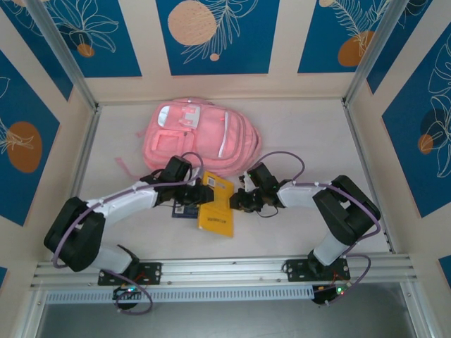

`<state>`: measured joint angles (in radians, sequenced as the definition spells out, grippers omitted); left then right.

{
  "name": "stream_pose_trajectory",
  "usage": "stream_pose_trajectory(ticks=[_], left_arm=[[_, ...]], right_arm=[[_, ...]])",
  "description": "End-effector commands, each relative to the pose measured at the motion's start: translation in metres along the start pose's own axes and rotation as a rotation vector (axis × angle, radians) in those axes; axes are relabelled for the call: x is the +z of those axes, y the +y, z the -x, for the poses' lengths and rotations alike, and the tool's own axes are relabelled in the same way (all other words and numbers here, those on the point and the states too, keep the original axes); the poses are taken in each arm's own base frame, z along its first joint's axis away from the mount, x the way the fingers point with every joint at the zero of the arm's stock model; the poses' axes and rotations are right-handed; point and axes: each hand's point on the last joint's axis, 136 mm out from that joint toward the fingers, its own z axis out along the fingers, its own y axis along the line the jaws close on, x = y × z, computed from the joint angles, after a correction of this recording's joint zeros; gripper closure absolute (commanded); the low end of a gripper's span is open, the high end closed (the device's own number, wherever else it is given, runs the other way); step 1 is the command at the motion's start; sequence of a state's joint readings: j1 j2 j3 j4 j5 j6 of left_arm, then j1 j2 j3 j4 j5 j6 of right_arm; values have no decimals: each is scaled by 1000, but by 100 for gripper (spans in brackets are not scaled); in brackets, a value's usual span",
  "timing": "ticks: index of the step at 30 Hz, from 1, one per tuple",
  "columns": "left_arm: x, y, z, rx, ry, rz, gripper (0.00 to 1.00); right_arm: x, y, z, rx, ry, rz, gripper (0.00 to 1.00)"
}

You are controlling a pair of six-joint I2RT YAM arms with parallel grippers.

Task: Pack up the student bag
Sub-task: Pick up the book from the bottom-center of the table.

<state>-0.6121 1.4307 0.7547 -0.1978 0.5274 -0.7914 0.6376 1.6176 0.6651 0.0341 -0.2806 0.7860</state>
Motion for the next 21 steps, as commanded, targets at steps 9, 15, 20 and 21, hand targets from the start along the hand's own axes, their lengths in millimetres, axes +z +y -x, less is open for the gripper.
stream_pose_trajectory(ticks=[9,15,20,21], left_arm=[[-31,-47,16,94,-98,-69,100],[-87,-99,40,79,-352,-261,100],[-157,-117,66,-19,-690,-384,100],[-169,-117,69,-62,-753,-413,100]], right_arm=[[-32,-10,-15,27,-64,-74,68],[-95,35,0,-31,-271,62,44],[-155,87,10,-81,-445,251,20],[-165,97,12,-82,-476,300,16]])
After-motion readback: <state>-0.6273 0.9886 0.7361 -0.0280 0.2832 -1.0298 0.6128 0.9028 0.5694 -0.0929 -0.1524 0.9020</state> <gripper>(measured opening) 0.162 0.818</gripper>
